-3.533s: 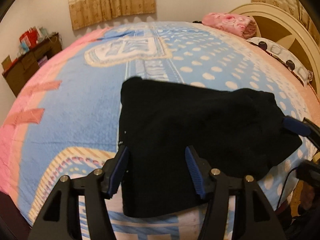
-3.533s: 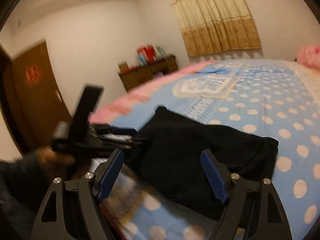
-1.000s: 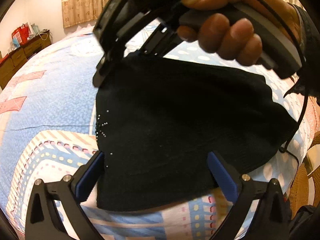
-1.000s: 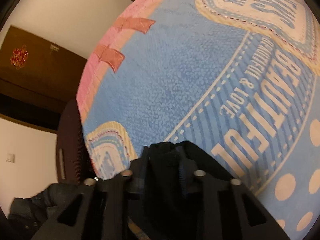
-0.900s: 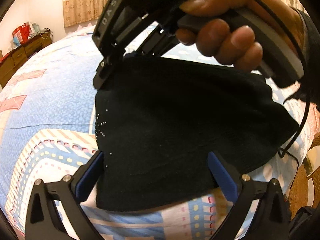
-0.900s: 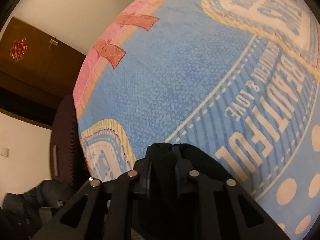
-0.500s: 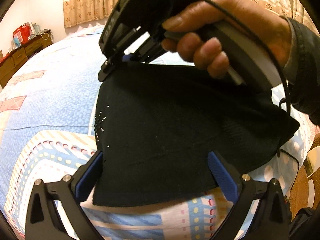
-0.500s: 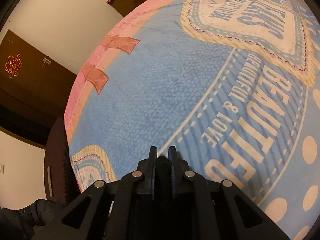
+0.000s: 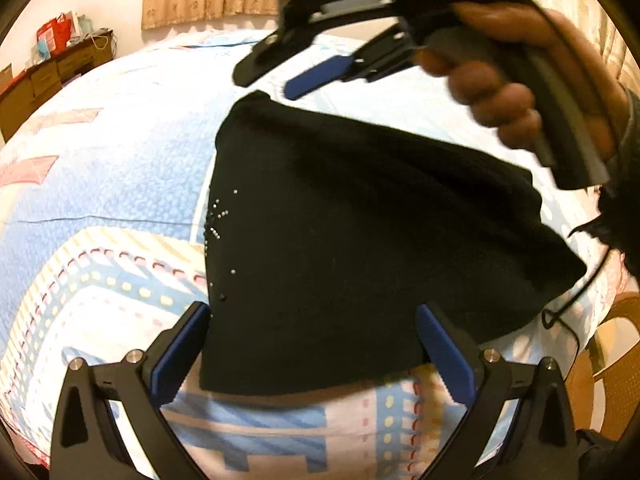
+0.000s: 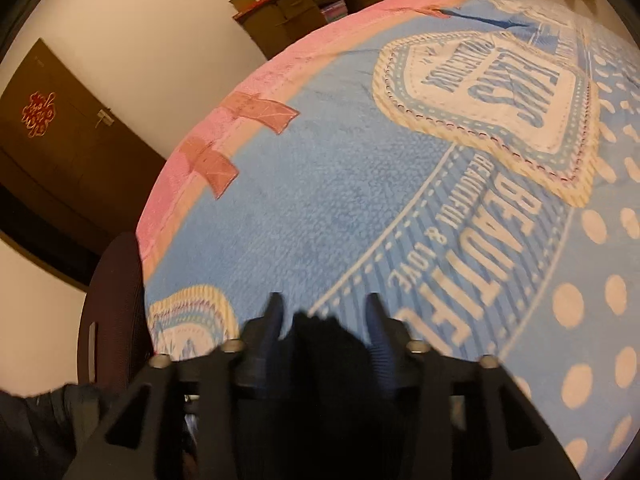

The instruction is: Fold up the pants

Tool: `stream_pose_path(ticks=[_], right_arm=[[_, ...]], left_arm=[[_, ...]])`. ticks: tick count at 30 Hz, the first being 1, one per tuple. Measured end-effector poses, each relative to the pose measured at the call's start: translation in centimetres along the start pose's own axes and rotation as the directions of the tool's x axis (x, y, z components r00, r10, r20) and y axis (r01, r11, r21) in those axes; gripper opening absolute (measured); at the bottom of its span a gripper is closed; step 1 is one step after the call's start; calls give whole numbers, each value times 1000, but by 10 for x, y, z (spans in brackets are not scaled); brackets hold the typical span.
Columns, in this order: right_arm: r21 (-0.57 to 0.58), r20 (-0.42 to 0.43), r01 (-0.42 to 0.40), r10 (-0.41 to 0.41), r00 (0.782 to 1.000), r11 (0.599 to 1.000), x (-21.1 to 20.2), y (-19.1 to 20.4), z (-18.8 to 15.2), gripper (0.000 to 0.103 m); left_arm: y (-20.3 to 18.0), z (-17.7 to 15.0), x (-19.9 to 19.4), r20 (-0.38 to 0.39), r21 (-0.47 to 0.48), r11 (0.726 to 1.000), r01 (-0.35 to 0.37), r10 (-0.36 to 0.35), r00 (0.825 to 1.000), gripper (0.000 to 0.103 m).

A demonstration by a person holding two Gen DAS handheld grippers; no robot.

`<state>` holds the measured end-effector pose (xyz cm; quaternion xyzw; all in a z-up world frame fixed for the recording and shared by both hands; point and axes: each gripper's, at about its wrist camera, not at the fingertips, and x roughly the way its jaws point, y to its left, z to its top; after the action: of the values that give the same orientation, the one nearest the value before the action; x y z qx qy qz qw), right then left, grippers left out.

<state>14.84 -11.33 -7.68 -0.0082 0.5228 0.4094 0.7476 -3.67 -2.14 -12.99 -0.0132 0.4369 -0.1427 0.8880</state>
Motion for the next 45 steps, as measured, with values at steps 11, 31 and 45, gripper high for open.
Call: stream_pose_path(ticks=[11, 31, 45], right_arm=[[-50, -56, 77, -80, 995, 996, 14, -4, -33, 14], [191, 248, 186, -231, 941, 964, -127, -48, -164, 16], [410, 396, -48, -130, 909, 911, -154, -46, -290, 16]], left_arm=[[-8, -7, 7, 6, 45, 998, -33, 33, 999, 103], [-18, 1, -21, 112, 49, 999, 0, -5, 994, 103], [-49, 0, -35, 147, 101, 995, -27, 12, 989, 103]])
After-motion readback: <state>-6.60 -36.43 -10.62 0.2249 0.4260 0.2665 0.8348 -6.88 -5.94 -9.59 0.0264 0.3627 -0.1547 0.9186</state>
